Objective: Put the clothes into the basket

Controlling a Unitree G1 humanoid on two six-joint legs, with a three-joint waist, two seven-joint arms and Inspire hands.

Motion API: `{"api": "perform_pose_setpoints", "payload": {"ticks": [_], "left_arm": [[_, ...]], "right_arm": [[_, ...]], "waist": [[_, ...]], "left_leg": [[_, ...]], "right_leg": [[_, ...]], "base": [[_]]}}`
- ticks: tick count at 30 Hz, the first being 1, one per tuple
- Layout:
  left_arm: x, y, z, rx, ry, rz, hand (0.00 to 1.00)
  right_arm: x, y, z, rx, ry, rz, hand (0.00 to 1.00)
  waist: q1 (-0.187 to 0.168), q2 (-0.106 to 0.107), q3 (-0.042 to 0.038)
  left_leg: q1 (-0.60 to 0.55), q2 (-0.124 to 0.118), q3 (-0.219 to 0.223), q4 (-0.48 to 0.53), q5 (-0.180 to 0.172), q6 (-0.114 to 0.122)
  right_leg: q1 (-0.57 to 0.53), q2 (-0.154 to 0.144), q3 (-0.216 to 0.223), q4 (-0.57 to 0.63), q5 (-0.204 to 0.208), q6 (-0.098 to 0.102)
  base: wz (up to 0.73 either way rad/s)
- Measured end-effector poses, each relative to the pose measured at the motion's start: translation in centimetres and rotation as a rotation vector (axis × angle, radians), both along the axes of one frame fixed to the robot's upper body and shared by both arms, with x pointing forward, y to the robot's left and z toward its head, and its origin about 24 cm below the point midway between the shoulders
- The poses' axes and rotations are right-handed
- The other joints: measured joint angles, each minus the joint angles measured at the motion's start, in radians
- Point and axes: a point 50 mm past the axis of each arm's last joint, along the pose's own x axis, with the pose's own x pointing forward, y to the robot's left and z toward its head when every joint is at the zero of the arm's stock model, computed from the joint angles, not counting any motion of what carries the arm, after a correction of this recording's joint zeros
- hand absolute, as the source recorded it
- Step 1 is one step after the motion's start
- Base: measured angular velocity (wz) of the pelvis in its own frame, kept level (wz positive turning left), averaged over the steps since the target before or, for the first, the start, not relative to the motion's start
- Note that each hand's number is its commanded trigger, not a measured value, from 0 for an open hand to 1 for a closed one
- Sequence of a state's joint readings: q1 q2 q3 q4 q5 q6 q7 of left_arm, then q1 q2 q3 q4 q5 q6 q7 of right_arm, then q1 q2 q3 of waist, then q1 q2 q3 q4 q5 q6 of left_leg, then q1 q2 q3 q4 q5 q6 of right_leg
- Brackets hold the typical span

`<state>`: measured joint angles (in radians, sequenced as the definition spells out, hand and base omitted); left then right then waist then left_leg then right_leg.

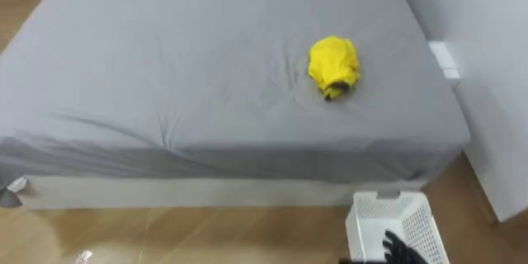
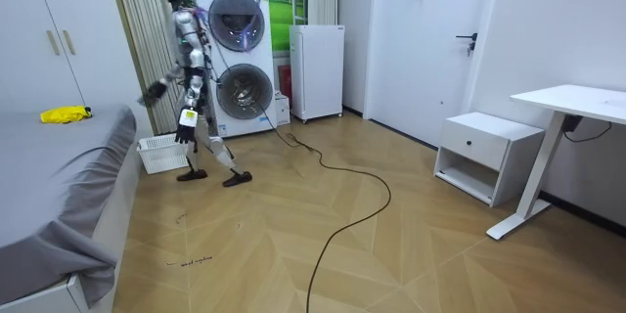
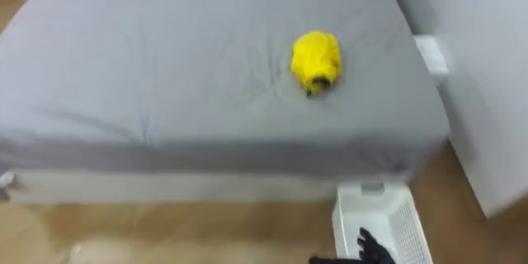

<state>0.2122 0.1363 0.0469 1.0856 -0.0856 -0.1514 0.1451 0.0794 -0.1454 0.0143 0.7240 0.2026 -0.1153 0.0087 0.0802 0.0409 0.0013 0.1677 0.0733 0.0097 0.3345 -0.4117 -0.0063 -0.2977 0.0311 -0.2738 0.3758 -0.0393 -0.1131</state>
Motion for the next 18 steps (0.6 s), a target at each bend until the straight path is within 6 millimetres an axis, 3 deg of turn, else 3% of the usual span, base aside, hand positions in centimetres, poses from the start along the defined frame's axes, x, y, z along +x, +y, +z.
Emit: {"api": "perform_pose_setpoints", "payload": {"ticks": [1, 2, 3, 4, 5, 6, 7, 8, 9, 11, 12, 13, 14, 15, 16, 18], "left_arm": [[-1.0, 0.5, 0.0, 0.012, 0.021, 0.026, 0.0], [-1.9, 0.9, 0.1, 0.021, 0.041, 0.042, 0.0], [-2.1, 1.0, 0.1, 0.022, 0.045, 0.046, 0.0], [-2.9, 0.9, 0.1, 0.019, 0.067, 0.053, 0.0], [-3.2, 0.7, 0.0, 0.012, 0.082, 0.056, 0.0], [-3.2, 0.6, 0.0, 0.008, 0.083, 0.058, 0.0], [-3.0, 0.5, 0.0, 0.004, 0.079, 0.057, 0.0], [-1.9, 0.3, 0.0, -0.002, 0.059, 0.049, 0.0], [-1.3, 0.3, 0.1, -0.005, 0.046, 0.041, 0.0], [0.6, 0.2, 0.5, -0.011, -0.015, 0.023, 0.0], [1.0, 0.2, 0.5, -0.01, -0.028, 0.018, 0.0], [1.9, 0.1, 0.7, -0.015, -0.053, 0.004, 0.0], [2.0, -0.1, 0.7, -0.021, -0.052, -0.003, 0.0], [1.9, -0.2, 0.6, -0.026, -0.048, -0.002, 0.0], [1.6, -0.4, 0.5, -0.035, -0.039, -0.005, 0.0], [1.0, -0.7, 0.4, -0.046, -0.025, 0.0, 0.0]], "right_arm": [[1.4, 0.2, 1.1, -0.004, -0.069, 0.012, 0.0], [2.5, 0.3, 2.1, -0.013, -0.122, 0.023, 0.0], [3.1, 0.4, 2.5, -0.023, -0.144, 0.032, 0.0], [3.9, 0.6, 3.3, -0.039, -0.183, 0.042, 0.0], [4.5, 0.7, 4.0, -0.049, -0.215, 0.046, 0.0], [4.8, 0.7, 4.3, -0.052, -0.231, 0.046, 0.0], [5.6, 0.8, 5.2, -0.06, -0.273, 0.042, 0.0], [6.2, 0.7, 5.7, -0.073, -0.294, 0.038, 0.0], [6.3, 0.7, 5.8, -0.077, -0.296, 0.034, 0.0], [6.5, 0.8, 6.2, -0.078, -0.303, 0.017, 0.0], [6.5, 0.9, 6.4, -0.083, -0.309, 0.019, 0.0], [6.6, 0.7, 7.1, -0.108, -0.338, 0.019, 0.0], [6.7, 0.9, 7.6, -0.128, -0.357, 0.028, 0.0], [6.8, 1.0, 7.9, -0.137, -0.371, 0.035, 0.0], [7.1, 1.2, 8.7, -0.151, -0.406, 0.048, 0.0], [7.5, 1.3, 9.9, -0.181, -0.464, 0.05, 0.0]], "waist": [[0.007, 0.006, 0.0001], [0.008, 0.009, 0.0016], [0.005, 0.012, 0.0035], [0.003, 0.013, 0.0044], [0.003, 0.01, 0.0042], [-0.002, 0.004, 0.0042], [-0.025, -0.002, 0.0062], [-0.039, -0.006, 0.0096], [-0.041, -0.008, 0.0108], [-0.037, -0.025, 0.0174], [-0.037, -0.027, 0.0179], [-0.039, -0.031, 0.0161], [-0.024, -0.034, 0.0053], [-0.019, -0.042, -0.0012], [-0.016, -0.045, -0.0031], [-0.015, -0.039, -0.0047]], "left_leg": [[0.008, 0.025, 0.013, 0.035, 0.008, -0.022], [0.01, 0.045, 0.03, 0.09, 0.032, -0.061], [0.008, 0.055, 0.038, 0.129, 0.052, -0.077], [-0.004, 0.062, 0.048, 0.202, 0.114, -0.087], [-0.023, 0.066, 0.069, 0.277, 0.197, -0.087], [-0.039, 0.068, 0.073, 0.316, 0.227, -0.088], [-0.092, 0.075, 0.074, 0.379, 0.22, -0.081], [-0.142, 0.08, 0.084, 0.395, 0.182, -0.071], [-0.167, 0.079, 0.086, 0.387, 0.162, -0.069], [-0.246, 0.064, 0.088, 0.236, 0.096, -0.077], [-0.262, 0.062, 0.086, 0.174, 0.097, -0.079], [-0.303, 0.058, 0.074, 0.054, 0.141, -0.046], [-0.298, 0.049, 0.092, 0.05, 0.155, -0.048], [-0.285, 0.044, 0.105, 0.035, 0.159, -0.042], [-0.252, 0.03, 0.124, -0.001, 0.164, -0.034], [-0.211, 0.013, 0.112, -0.052, 0.169, -0.03]], "right_leg": [[0.023, 0.014, -0.021, 0.025, -0.045, -0.013], [0.043, 0.018, -0.04, 0.056, -0.08, -0.025], [0.058, 0.019, -0.046, 0.065, -0.089, -0.028], [0.096, 0.019, -0.049, 0.067, -0.102, -0.032], [0.156, 0.02, -0.043, 0.016, -0.106, -0.028], [0.187, 0.02, -0.036, -0.022, -0.107, -0.026], [0.232, 0.016, -0.007, -0.079, -0.117, -0.008], [0.255, 0.015, 0.04, -0.109, -0.125, 0.005], [0.262, 0.016, 0.067, -0.121, -0.125, 0.005], [0.272, 0.01, 0.171, -0.121, -0.124, 0.008], [0.269, 0.006, 0.189, -0.117, -0.126, 0.016], [0.25, -0.002, 0.207, -0.094, -0.144, 0.052], [0.231, -0.016, 0.206, -0.074, -0.164, 0.086], [0.231, -0.024, 0.19, -0.081, -0.162, 0.09], [0.244, -0.033, 0.161, -0.104, -0.163, 0.092], [0.264, -0.043, 0.128, -0.135, -0.161, 0.093]], "base": [[0.1], [0.18], [0.21], [0.17], [0.16], [0.37], [0.58], [0.64], [0.47], [0.3], [0.3], [0.0], [-0.2], [-0.49], [-0.48], [-0.47]]}}
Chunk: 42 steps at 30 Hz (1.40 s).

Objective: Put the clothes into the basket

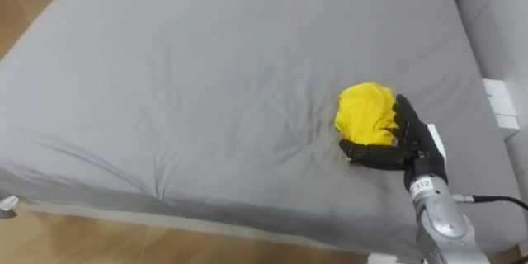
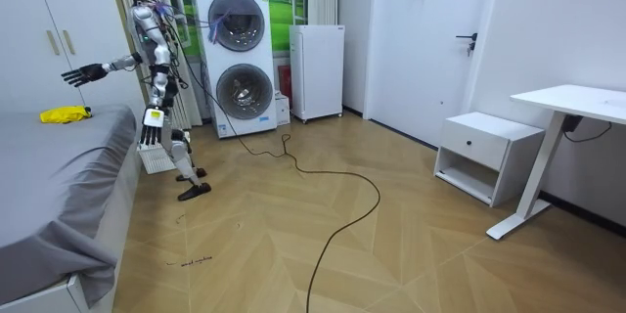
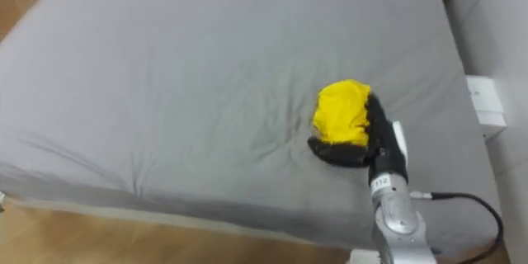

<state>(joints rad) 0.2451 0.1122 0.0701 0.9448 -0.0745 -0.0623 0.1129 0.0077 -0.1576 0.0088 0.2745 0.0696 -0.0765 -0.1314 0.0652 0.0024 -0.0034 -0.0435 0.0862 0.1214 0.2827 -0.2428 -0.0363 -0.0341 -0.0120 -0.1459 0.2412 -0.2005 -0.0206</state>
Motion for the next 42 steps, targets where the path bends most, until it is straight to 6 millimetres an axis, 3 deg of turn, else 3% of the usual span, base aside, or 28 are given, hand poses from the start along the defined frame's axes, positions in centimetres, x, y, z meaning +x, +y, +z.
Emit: {"api": "perform_pose_setpoints", "payload": {"ticks": [2, 6, 9, 12, 15, 20, 26, 30, 33, 36, 38, 42], "left_arm": [[-0.6, -0.1, -0.1, -0.015, 0.02, 0.001, 0.0], [-0.4, -0.1, -0.1, -0.019, 0.018, 0.001, 0.0], [-0.7, -0.2, -0.2, -0.026, 0.034, 0.011, 0.0], [-0.5, 0.0, -0.2, -0.024, 0.039, 0.01, 0.0], [0.4, 0.1, -0.1, -0.025, 0.034, 0.005, 0.0], [1.4, 0.0, -0.2, -0.027, 0.036, 0.0, 0.0], [0.0, 1.2, -0.3, 0.004, 0.104, -0.001, 0.0], [0.4, 1.5, -0.2, 0.018, 0.109, -0.017, 0.0], [1.1, 1.4, -0.1, 0.02, 0.095, -0.029, 0.0], [2.0, 1.2, 0.0, 0.025, 0.083, -0.074, 0.0], [2.5, 1.3, 0.1, 0.03, 0.067, -0.099, 0.0], [2.9, 1.7, 0.3, 0.042, 0.065, -0.109, 0.0]], "right_arm": [[0.0, 0.0, 0.4, -0.026, -0.026, -0.02, 0.0], [-0.7, -0.4, -0.1, -0.053, -0.005, -0.05, 0.0], [-0.9, -0.3, -0.3, -0.055, 0.007, -0.049, 0.0], [-0.8, -0.3, -0.6, -0.057, 0.02, -0.067, 0.0], [-0.4, -0.6, -1.9, -0.074, 0.081, -0.095, 0.0], [0.8, -1.0, -4.0, -0.084, 0.218, -0.158, 0.0], [2.1, -2.7, -4.6, -0.08, 0.295, -0.261, 0.0], [2.9, -4.4, -4.2, -0.115, 0.322, -0.319, 0.0], [4.2, -4.5, -3.2, -0.117, 0.29, -0.344, 0.0], [4.8, -5.6, -2.7, -0.144, 0.305, -0.382, 0.0], [4.7, -7.3, -2.2, -0.181, 0.313, -0.432, 0.0], [5.2, -8.6, -0.7, -0.208, 0.267, -0.501, 0.0]], "waist": [[-0.009, 0.009, -0.0056], [-0.023, 0.009, -0.0062], [-0.031, 0.005, -0.0034], [-0.03, -0.007, 0.0046], [-0.028, -0.017, 0.0043], [0.027, -0.026, 0.0109], [0.059, -0.036, 0.016], [0.082, -0.035, 0.017], [0.098, -0.028, 0.0212], [0.101, -0.003, 0.0369], [0.118, 0.011, 0.0386], [0.135, 0.019, 0.0377]], "left_leg": [[0.041, -0.024, -0.029, -0.067, 0.017, -0.001], [0.065, -0.028, -0.033, -0.115, 0.033, -0.002], [0.067, -0.029, -0.041, -0.117, 0.033, -0.002], [0.052, -0.03, -0.052, -0.114, 0.033, -0.002], [-0.001, -0.033, -0.073, -0.086, 0.036, 0.001], [-0.063, -0.041, -0.09, -0.085, 0.062, 0.005], [-0.119, -0.058, -0.143, -0.074, 0.08, 0.01], [-0.175, -0.064, -0.154, -0.045, 0.084, 0.013], [-0.227, -0.065, -0.161, -0.022, 0.088, 0.016], [-0.268, -0.067, -0.166, 0.006, 0.089, 0.018], [-0.305, -0.068, -0.166, 0.019, 0.092, 0.022], [-0.359, -0.071, -0.166, 0.025, 0.102, 0.025]], "right_leg": [[0.029, -0.003, -0.01, -0.036, 0.007, 0.003], [0.031, -0.002, -0.009, -0.041, 0.007, 0.003], [0.031, -0.002, -0.023, -0.041, 0.007, 0.003], [0.03, -0.008, -0.077, -0.05, 0.008, 0.003], [0.003, -0.012, -0.105, -0.052, 0.015, 0.001], [-0.058, -0.023, -0.125, -0.031, 0.022, -0.003], [-0.083, -0.039, -0.186, -0.029, 0.023, -0.002], [-0.113, -0.05, -0.22, -0.02, 0.023, -0.001], [-0.151, -0.052, -0.23, -0.012, 0.029, -0.001], [-0.165, -0.055, -0.255, -0.013, 0.036, -0.001], [-0.198, -0.059, -0.258, 0.0, 0.036, 0.0], [-0.257, -0.066, -0.257, 0.02, 0.037, -0.001]], "base": [[-0.23], [-0.02], [0.0], [0.12], [0.24], [0.11], [0.31], [0.3], [0.11], [0.24], [0.16], [0.0]]}}
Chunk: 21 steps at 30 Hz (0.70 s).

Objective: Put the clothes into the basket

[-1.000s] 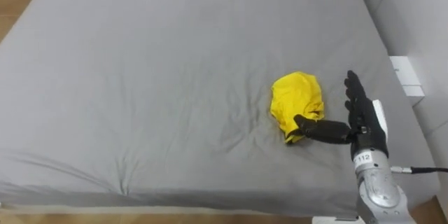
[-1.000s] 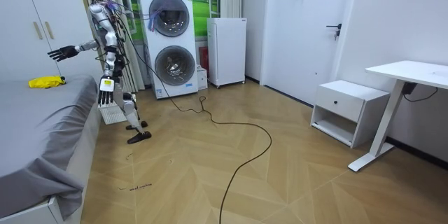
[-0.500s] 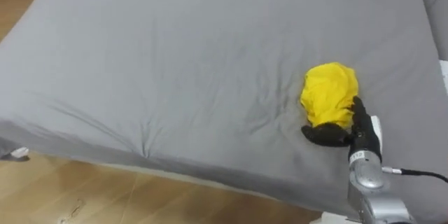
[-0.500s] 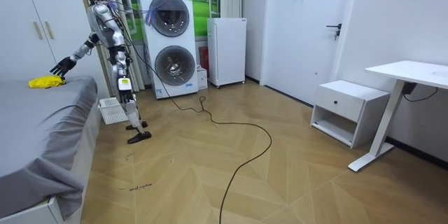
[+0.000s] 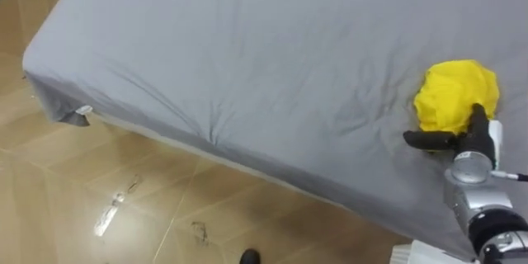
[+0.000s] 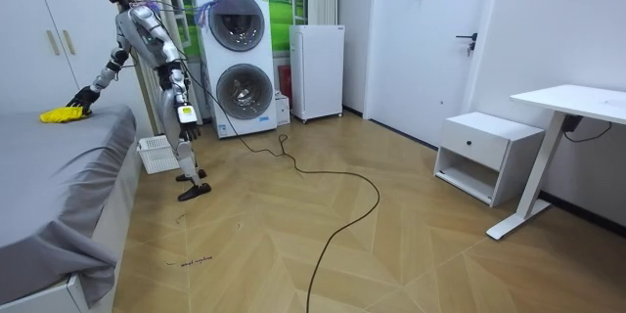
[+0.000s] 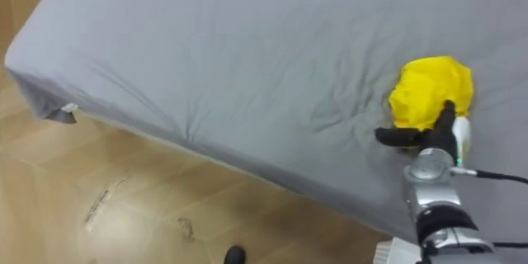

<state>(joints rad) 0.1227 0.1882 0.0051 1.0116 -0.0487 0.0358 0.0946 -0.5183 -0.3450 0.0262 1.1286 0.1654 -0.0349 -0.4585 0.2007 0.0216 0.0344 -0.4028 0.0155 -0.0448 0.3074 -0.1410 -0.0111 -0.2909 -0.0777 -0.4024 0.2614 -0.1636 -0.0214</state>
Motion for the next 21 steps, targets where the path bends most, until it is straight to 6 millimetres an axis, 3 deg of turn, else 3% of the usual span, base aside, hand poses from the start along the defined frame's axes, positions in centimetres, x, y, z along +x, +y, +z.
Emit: {"api": "perform_pose_setpoints", "payload": {"ticks": [1, 2, 6, 11, 21], "left_arm": [[0.0, -0.1, 0.0, 0.0, 0.004, -0.007, 0.0], [-0.1, -0.3, -0.1, -0.003, 0.014, -0.021, 0.0], [0.2, -0.8, -0.3, -0.006, 0.028, -0.055, 0.0], [0.5, -1.0, -0.3, -0.002, 0.029, -0.079, 0.0], [1.7, -1.3, -0.1, -0.003, -0.009, -0.093, 0.0]], "right_arm": [[0.2, -0.2, 0.4, -0.006, -0.014, -0.021, 0.59], [0.3, -0.4, 0.7, -0.01, -0.027, -0.042, 1.0], [1.6, -1.3, 2.8, -0.009, -0.098, -0.128, 1.0], [1.2, -3.4, 4.1, -0.03, -0.134, -0.222, 1.0], [0.9, -4.7, 4.9, -0.051, -0.152, -0.25, 1.0]], "waist": [[0.001, 0.003, 0.0009], [0.002, 0.009, 0.0005], [0.007, 0.019, 0.0029], [0.022, 0.019, 0.005], [0.005, 0.012, 0.0113]], "left_leg": [[-0.007, -0.003, 0.001, -0.001, 0.002, 0.002], [-0.011, -0.007, 0.002, 0.0, 0.002, 0.002], [-0.053, -0.02, 0.011, 0.0, 0.015, 0.015], [-0.068, -0.029, 0.015, 0.0, 0.023, 0.024], [-0.073, -0.03, 0.022, -0.021, 0.029, 0.026]], "right_leg": [[-0.012, -0.006, 0.0, 0.009, 0.0, 0.001], [-0.02, -0.01, -0.002, 0.015, -0.001, 0.002], [-0.082, -0.029, 0.015, 0.053, -0.004, 0.006], [-0.104, -0.042, 0.02, 0.069, -0.005, 0.01], [-0.115, -0.044, 0.037, 0.064, -0.01, 0.019]], "base": [[0.0], [-0.04], [-0.03], [0.0], [0.02]]}}
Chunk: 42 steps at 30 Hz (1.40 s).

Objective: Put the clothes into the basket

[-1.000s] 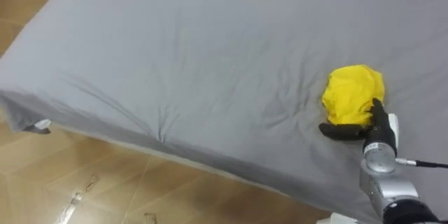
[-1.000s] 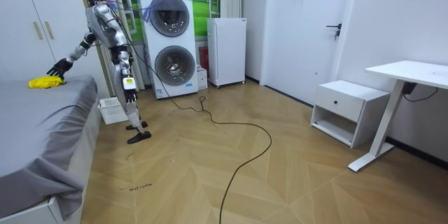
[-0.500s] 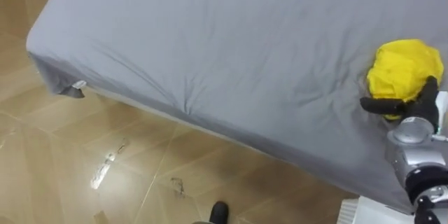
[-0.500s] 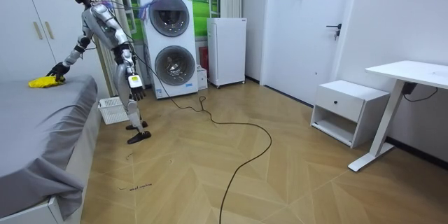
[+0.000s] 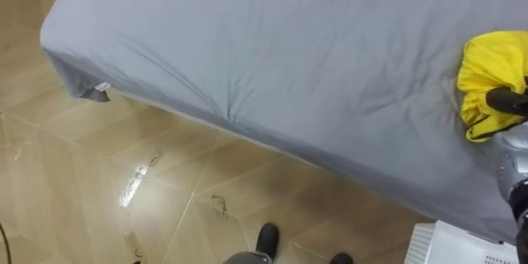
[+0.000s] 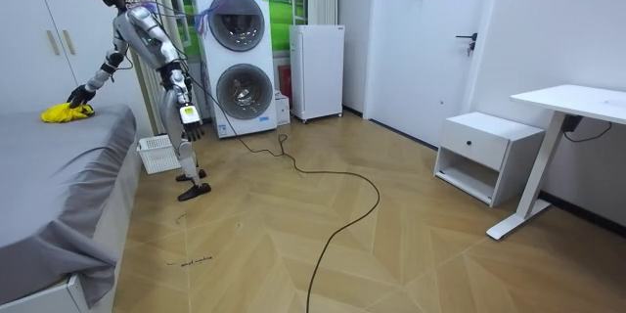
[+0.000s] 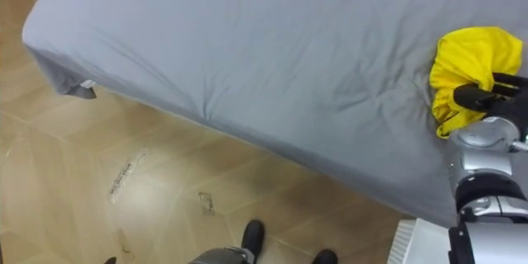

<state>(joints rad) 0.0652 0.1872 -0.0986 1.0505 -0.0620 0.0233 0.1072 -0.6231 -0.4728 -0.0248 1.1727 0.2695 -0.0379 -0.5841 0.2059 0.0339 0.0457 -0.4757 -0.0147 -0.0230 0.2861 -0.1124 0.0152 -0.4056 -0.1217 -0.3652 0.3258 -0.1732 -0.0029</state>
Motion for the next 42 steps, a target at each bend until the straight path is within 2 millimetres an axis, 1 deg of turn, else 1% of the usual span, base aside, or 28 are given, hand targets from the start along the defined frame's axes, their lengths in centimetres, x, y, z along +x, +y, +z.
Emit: {"api": "perform_pose_setpoints", "payload": {"ticks": [2, 4, 7, 9, 11, 12, 13, 14, 15, 16, 18, 19, 20, 21, 22, 23, 24, 25, 26, 27, 29, 30, 31, 32, 36, 37, 38, 42], "left_arm": [[0.3, 0.0, 0.1, 0.0, -0.014, 0.003, 0.0], [0.4, 0.1, 0.2, -0.001, -0.023, 0.005, 0.0], [0.6, 0.2, 0.3, -0.004, -0.044, 0.015, 0.0], [0.6, 0.5, 0.4, 0.003, -0.05, 0.014, 0.0], [0.3, 1.1, 0.5, 0.015, -0.047, 0.023, 0.0], [0.3, 1.2, 0.5, 0.016, -0.047, 0.029, 0.0], [0.0, 1.4, 0.5, 0.02, -0.043, 0.032, 0.0], [-0.3, 1.5, 0.5, 0.021, -0.036, 0.036, 0.0], [-0.5, 1.5, 0.4, 0.022, -0.033, 0.039, 0.0], [-0.8, 1.6, 0.4, 0.022, -0.028, 0.048, 0.0], [-1.1, 1.8, 0.5, 0.02, -0.033, 0.07, 0.0], [-1.6, 2.0, 0.5, 0.021, -0.036, 0.095, 0.0], [-2.2, 2.3, 0.5, 0.023, -0.034, 0.127, 0.0], [-2.5, 2.4, 0.5, 0.024, -0.033, 0.138, 0.0], [-3.1, 2.5, 0.5, 0.025, -0.028, 0.152, 0.0], [-3.6, 2.5, 0.5, 0.027, -0.022, 0.158, 0.0], [-3.8, 2.5, 0.5, 0.027, -0.016, 0.161, 0.0], [-4.2, 2.3, 0.4, 0.023, -0.006, 0.164, 0.0], [-4.3, 2.1, 0.3, 0.016, -0.004, 0.166, 0.0], [-4.3, 2.0, 0.2, 0.012, -0.004, 0.17, 0.0], [-4.3, 1.7, 0.1, 0.004, -0.004, 0.181, 0.0], [-4.4, 1.7, 0.1, 0.002, -0.002, 0.185, 0.0], [-4.6, 1.8, 0.1, 0.001, 0.002, 0.193, 0.0], [-4.6, 1.9, 0.1, 0.003, 0.002, 0.192, 0.0], [-4.5, 1.9, 0.1, 0.003, 0.002, 0.187, 0.0], [-4.5, 1.9, 0.1, 0.005, 0.002, 0.188, 0.0], [-4.7, 1.9, 0.1, 0.005, 0.005, 0.188, 0.0], [-4.7, 1.9, 0.1, 0.014, 0.007, 0.185, 0.0]], "right_arm": [[0.0, -0.1, 0.1, 0.009, -0.011, 0.008, 1.0], [0.0, 0.0, 0.0, 0.019, -0.009, 0.025, 1.0], [-0.3, -0.1, -0.6, 0.04, 0.003, 0.04, 1.0], [-0.8, -0.3, -0.9, 0.058, -0.003, 0.029, 1.0], [-1.6, -0.5, -1.6, 0.077, -0.01, 0.025, 1.0], [-2.0, -0.6, -1.8, 0.078, -0.009, 0.026, 1.0], [-2.7, -0.6, -2.4, 0.075, -0.001, 0.032, 1.0], [-3.6, -0.5, -3.0, 0.07, 0.011, 0.042, 1.0], [-3.9, -0.4, -3.2, 0.066, 0.009, 0.054, 1.0], [-4.5, -0.1, -3.6, 0.065, 0.004, 0.08, 1.0], [-5.7, 0.2, -4.0, 0.06, 0.004, 0.112, 1.0], [-6.3, 0.4, -4.0, 0.056, -0.001, 0.139, 1.0], [-6.8, 0.8, -3.9, 0.057, -0.021, 0.16, 1.0], [-7.1, 0.9, -3.8, 0.057, -0.033, 0.166, 1.0], [-7.8, 1.2, -4.0, 0.064, -0.047, 0.168, 1.0], [-8.3, 1.6, -4.1, 0.069, -0.054, 0.175, 1.0], [-8.5, 1.8, -4.2, 0.073, -0.057, 0.179, 1.0], [-8.9, 2.0, -4.4, 0.084, -0.061, 0.177, 1.0], [-9.4, 1.8, -4.7, 0.095, -0.058, 0.161, 1.0], [-9.7, 1.8, -4.7, 0.099, -0.061, 0.155, 1.0], [-10.8, 1.8, -4.5, 0.074, -0.066, 0.156, 1.0], [-11.0, 1.7, -4.4, 0.067, -0.067, 0.158, 1.0], [-11.2, 1.7, -4.2, 0.058, -0.072, 0.161, 1.0], [-11.5, 1.6, -4.1, 0.044, -0.07, 0.161, 1.0], [-12.4, 1.1, -3.9, 0.027, -0.066, 0.133, 1.0], [-12.5, 1.0, -3.9, 0.027, -0.067, 0.127, 1.0], [-12.8, 0.8, -4.0, 0.026, -0.062, 0.12, 1.0], [-13.7, 0.1, -4.0, 0.022, -0.056, 0.082, 1.0]], "waist": [[-0.019, -0.004, 0.0013], [-0.025, -0.011, 0.0018], [-0.043, -0.024, -0.0001], [-0.052, -0.036, -0.0036], [-0.074, -0.053, -0.0105], [-0.079, -0.056, -0.0107], [-0.084, -0.062, -0.0135], [-0.09, -0.069, -0.0208], [-0.09, -0.072, -0.0228], [-0.095, -0.079, -0.027], [-0.103, -0.085, -0.0305], [-0.109, -0.089, -0.0357], [-0.128, -0.095, -0.0416], [-0.137, -0.097, -0.043], [-0.153, -0.105, -0.0449], [-0.163, -0.111, -0.0494], [-0.174, -0.113, -0.0509], [-0.188, -0.112, -0.0506], [-0.192, -0.116, -0.053], [-0.192, -0.114, -0.0525], [-0.212, -0.106, -0.0497], [-0.218, -0.103, -0.0493], [-0.236, -0.099, -0.0494], [-0.252, -0.094, -0.0469], [-0.273, -0.089, -0.0445], [-0.285, -0.087, -0.0436], [-0.286, -0.088, -0.043], [-0.305, -0.081, -0.0437]], "left_leg": [[0.01, 0.0, 0.013, -0.008, 0.0, 0.0], [0.027, 0.0, 0.02, -0.019, 0.0, 0.0], [0.067, 0.0, 0.021, -0.029, 0.0, 0.0], [0.097, 0.001, 0.03, -0.035, 0.0, 0.0], [0.144, 0.0, 0.059, -0.052, 0.0, 0.0], [0.159, 0.0, 0.062, -0.057, 0.0, 0.0], [0.191, 0.002, 0.075, -0.069, 0.0, 0.0], [0.223, 0.002, 0.084, -0.078, 0.0, 0.0], [0.239, 0.003, 0.093, -0.083, 0.0, 0.0], [0.265, 0.004, 0.106, -0.091, -0.001, 0.0], [0.312, 0.007, 0.119, -0.104, -0.001, 0.0], [0.346, 0.009, 0.129, -0.123, -0.001, -0.001], [0.369, 0.01, 0.131, -0.127, -0.002, -0.003], [0.382, 0.011, 0.134, -0.128, -0.004, -0.005], [0.408, 0.015, 0.148, -0.128, -0.009, -0.01], [0.431, 0.021, 0.164, -0.129, -0.017, -0.015], [0.441, 0.024, 0.164, -0.129, -0.022, -0.017], [0.461, 0.028, 0.168, -0.131, -0.033, -0.015], [0.481, 0.032, 0.189, -0.139, -0.036, -0.014], [0.488, 0.034, 0.192, -0.141, -0.039, -0.014], [0.502, 0.038, 0.211, -0.142, -0.046, -0.014], [0.506, 0.038, 0.215, -0.142, -0.046, -0.014], [0.51, 0.039, 0.217, -0.144, -0.048, -0.014], [0.52, 0.04, 0.226, -0.151, -0.049, -0.015], [0.544, 0.049, 0.265, -0.159, -0.06, -0.022], [0.552, 0.053, 0.278, -0.159, -0.065, -0.025], [0.561, 0.059, 0.297, -0.159, -0.073, -0.028], [0.576, 0.068, 0.326, -0.159, -0.09, -0.034]], "right_leg": [[0.0, 0.0, 0.044, 0.002, -0.004, 0.007], [0.007, 0.002, 0.063, 0.002, -0.004, 0.007], [0.044, 0.002, 0.063, -0.001, -0.004, 0.007], [0.07, 0.005, 0.069, -0.004, -0.004, 0.007], [0.129, 0.012, 0.065, -0.044, -0.004, 0.008], [0.146, 0.014, 0.063, -0.053, -0.004, 0.009], [0.175, 0.018, 0.068, -0.061, -0.003, 0.01], [0.205, 0.02, 0.078, -0.075, -0.004, 0.011], [0.217, 0.022, 0.09, -0.082, -0.004, 0.012], [0.241, 0.024, 0.102, -0.093, -0.006, 0.016], [0.277, 0.03, 0.123, -0.105, -0.005, 0.016], [0.295, 0.036, 0.145, -0.107, -0.006, 0.016], [0.313, 0.039, 0.153, -0.119, -0.011, 0.017], [0.328, 0.042, 0.158, -0.126, -0.011, 0.017], [0.354, 0.046, 0.166, -0.134, -0.011, 0.017], [0.373, 0.052, 0.174, -0.141, -0.01, 0.017], [0.381, 0.055, 0.177, -0.141, -0.01, 0.017], [0.396, 0.06, 0.187, -0.141, -0.01, 0.017], [0.399, 0.066, 0.213, -0.139, -0.007, 0.016], [0.401, 0.069, 0.224, -0.14, -0.006, 0.016], [0.403, 0.074, 0.247, -0.139, -0.003, 0.015], [0.403, 0.075, 0.254, -0.138, -0.002, 0.015], [0.402, 0.077, 0.263, -0.137, -0.002, 0.015], [0.402, 0.081, 0.277, -0.136, -0.001, 0.014], [0.4, 0.093, 0.315, -0.131, 0.001, 0.012], [0.399, 0.098, 0.33, -0.124, 0.001, 0.011], [0.398, 0.105, 0.347, -0.122, 0.001, 0.011], [0.394, 0.119, 0.39, -0.122, 0.002, 0.009]], "base": [[0.02], [-0.11], [-0.03], [0.0], [0.03], [0.0], [-0.06], [-0.14], [-0.24], [-0.29], [-0.3], [-0.29], [-0.24], [-0.17], [-0.22], [-0.25], [-0.24], [-0.34], [-0.42], [-0.53], [-0.36], [-0.27], [-0.3], [-0.3], [-0.37], [-0.44], [-0.44], [-0.4]]}}
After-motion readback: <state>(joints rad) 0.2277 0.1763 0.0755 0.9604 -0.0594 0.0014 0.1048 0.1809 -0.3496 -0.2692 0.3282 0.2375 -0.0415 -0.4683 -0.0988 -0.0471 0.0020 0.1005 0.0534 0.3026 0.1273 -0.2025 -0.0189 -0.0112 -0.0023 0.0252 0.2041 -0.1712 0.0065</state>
